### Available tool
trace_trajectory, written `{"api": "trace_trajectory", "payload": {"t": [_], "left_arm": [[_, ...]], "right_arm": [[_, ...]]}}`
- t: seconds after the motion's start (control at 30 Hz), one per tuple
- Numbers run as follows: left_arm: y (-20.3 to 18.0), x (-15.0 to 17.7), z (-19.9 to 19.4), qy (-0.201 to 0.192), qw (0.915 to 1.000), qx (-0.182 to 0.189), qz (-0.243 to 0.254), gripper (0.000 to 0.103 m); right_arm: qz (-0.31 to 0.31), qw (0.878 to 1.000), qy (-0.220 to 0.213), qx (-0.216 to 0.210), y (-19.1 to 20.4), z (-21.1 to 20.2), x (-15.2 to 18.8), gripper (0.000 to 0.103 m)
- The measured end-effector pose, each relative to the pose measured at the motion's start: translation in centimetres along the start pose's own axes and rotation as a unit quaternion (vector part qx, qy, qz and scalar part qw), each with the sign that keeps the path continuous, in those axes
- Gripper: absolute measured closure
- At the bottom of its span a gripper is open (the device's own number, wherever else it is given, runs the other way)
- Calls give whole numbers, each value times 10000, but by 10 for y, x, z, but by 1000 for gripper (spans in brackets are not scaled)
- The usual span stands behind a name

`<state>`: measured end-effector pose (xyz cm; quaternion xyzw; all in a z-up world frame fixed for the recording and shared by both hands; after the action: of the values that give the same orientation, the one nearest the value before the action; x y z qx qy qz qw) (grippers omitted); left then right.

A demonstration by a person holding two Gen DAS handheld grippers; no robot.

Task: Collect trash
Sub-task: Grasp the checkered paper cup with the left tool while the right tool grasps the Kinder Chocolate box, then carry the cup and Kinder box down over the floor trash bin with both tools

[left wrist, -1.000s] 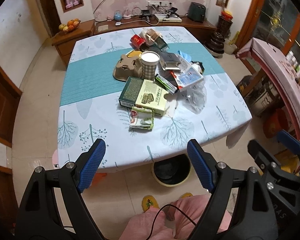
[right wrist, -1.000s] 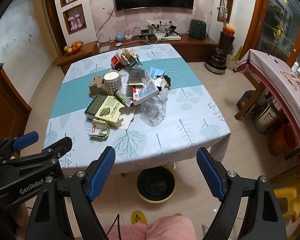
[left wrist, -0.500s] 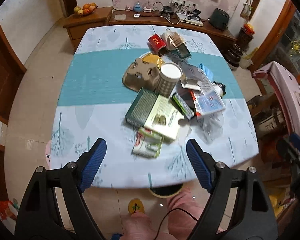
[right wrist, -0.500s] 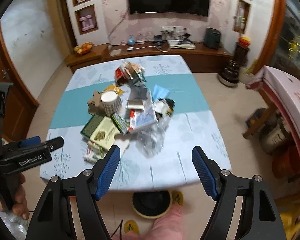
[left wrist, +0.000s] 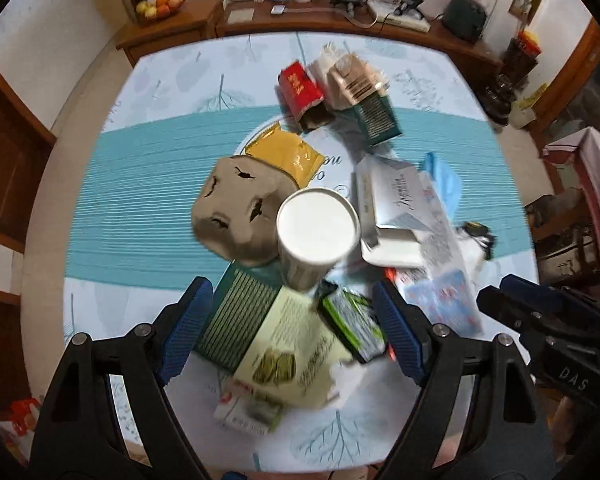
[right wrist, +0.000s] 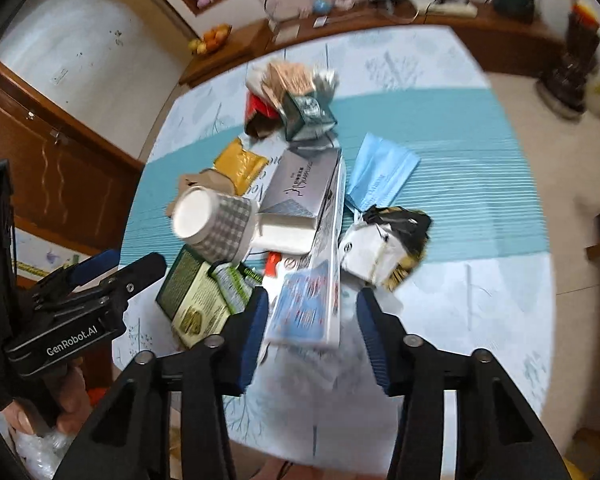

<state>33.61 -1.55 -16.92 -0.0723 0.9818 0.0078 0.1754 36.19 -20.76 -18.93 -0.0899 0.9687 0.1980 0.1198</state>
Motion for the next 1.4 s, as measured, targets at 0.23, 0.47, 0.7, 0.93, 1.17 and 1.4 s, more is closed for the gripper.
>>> {"api": "trace_trajectory", "payload": {"t": [0.23,0.47,0.7,0.93,1.17,1.4], "left_arm": [[-3,-13,46,233,9994,-233,-73,23],[-2,-11,57,340,9989,-254,-177,62],[8,-15,19,-143,9992,-288,-232,63],[19,-11,-52,-661,9976,-78,-186,63],[36,20,-120,-963,9945,397,-39,63],[48,82,-175,-1110,9878,941,548,63]], "right_arm": [[-63,9987,411,-311,-7,56,-16,59],[23,9957,639,-672,0,74,-9,87],[-69,9982,274,-529,13,40,-13,91],[-223,9994,-253,31,31,-13,-13,92],[-107,9972,-649,348,64,-73,19,92],[255,9917,-1127,571,101,-129,84,92]]}}
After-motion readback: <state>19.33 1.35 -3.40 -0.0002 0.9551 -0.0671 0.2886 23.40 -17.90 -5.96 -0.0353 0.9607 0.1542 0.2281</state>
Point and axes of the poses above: each gripper's, at about its wrist camera, not at the fingertips, and z roughly the way its jaws point, y to its left, x to its underside, the point moved 9 cm from there along z, roughly the way its jaws point, and after that the axes turned 2 degrees about -z, right-handed, at the moved point
